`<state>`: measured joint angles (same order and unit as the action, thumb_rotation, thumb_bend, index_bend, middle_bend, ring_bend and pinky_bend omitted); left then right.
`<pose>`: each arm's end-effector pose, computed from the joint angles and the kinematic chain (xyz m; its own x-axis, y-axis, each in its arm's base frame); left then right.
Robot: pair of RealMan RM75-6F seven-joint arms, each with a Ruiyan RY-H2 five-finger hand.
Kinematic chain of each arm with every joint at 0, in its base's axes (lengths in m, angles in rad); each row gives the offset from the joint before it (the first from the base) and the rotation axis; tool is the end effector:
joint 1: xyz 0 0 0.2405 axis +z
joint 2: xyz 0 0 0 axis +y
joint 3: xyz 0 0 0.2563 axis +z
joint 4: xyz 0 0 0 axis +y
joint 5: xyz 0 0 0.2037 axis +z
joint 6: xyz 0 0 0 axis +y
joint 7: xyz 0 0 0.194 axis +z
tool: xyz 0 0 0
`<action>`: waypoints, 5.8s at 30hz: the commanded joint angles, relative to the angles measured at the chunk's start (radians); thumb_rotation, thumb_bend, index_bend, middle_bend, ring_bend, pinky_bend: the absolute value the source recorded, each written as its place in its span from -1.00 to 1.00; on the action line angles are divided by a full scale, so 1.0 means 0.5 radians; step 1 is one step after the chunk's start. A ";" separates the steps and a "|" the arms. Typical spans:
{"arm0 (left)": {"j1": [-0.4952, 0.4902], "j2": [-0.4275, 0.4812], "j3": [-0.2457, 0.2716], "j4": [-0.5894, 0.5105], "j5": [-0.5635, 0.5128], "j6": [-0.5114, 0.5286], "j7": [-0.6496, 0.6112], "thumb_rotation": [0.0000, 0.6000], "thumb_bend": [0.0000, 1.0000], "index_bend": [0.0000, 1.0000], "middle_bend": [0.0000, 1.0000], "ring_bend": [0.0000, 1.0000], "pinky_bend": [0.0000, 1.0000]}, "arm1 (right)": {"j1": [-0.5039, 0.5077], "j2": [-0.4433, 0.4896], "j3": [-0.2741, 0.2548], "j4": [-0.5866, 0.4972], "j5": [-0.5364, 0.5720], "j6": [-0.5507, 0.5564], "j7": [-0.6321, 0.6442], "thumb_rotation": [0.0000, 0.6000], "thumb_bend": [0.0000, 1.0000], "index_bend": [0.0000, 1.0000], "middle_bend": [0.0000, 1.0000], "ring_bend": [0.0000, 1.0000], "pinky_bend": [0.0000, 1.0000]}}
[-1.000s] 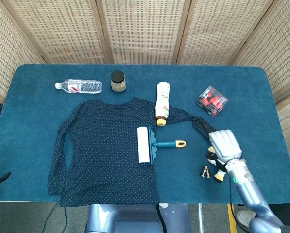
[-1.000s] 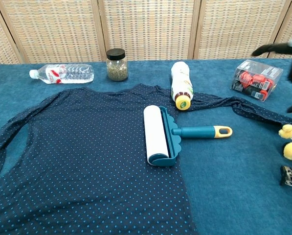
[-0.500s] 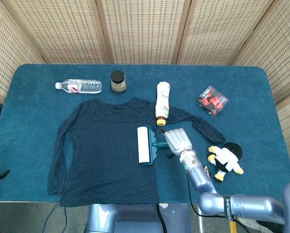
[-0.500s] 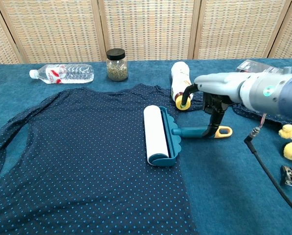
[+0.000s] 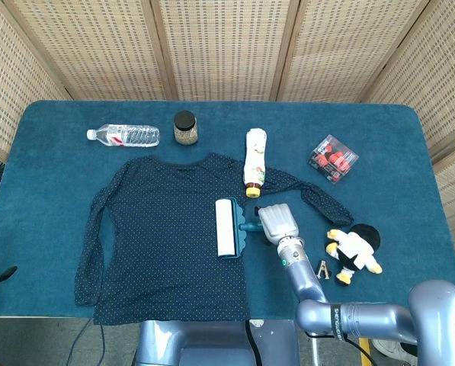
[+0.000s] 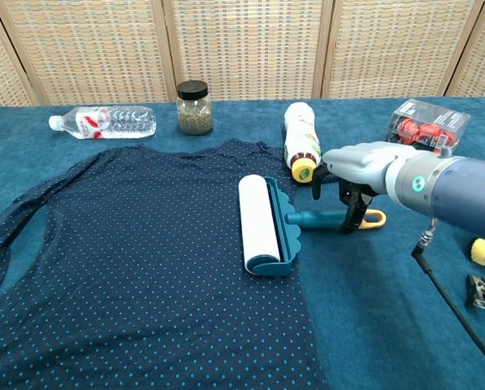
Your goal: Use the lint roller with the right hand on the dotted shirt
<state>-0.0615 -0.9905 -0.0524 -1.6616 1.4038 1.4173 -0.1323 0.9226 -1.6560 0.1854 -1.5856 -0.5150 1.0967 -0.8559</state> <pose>-0.3336 0.2220 0.1986 0.3306 0.0568 0.9421 0.9350 0.1157 -0.3351 -0.1180 -0.3841 -0.0665 0.5692 -0.3797 0.7293 -0.8217 -0.2303 0.5214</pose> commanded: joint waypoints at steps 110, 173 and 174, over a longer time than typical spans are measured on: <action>-0.163 0.023 -0.018 0.149 -0.151 -0.368 -0.262 1.00 -1.00 -1.00 -1.00 -1.00 -1.00 | 0.848 -0.744 0.301 0.641 0.734 0.521 -1.636 1.00 0.65 0.46 1.00 1.00 1.00; -0.059 0.061 0.044 0.086 0.076 -0.109 -0.312 1.00 -1.00 -1.00 -1.00 -1.00 -1.00 | -0.203 0.238 -0.062 -0.414 -0.668 0.688 -0.195 1.00 -1.00 -1.00 0.15 0.36 0.31; -0.054 0.059 0.049 0.084 0.091 -0.095 -0.309 1.00 -1.00 -1.00 -1.00 -1.00 -1.00 | -0.256 0.308 -0.093 -0.454 -0.732 0.678 -0.081 1.00 -1.00 -1.00 -0.18 -0.03 -0.08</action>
<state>-0.0936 -0.9612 -0.0328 -1.6177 1.4401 1.3608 -0.2867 0.9462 -1.6862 0.2407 -1.6811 -0.6520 1.4382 -1.1724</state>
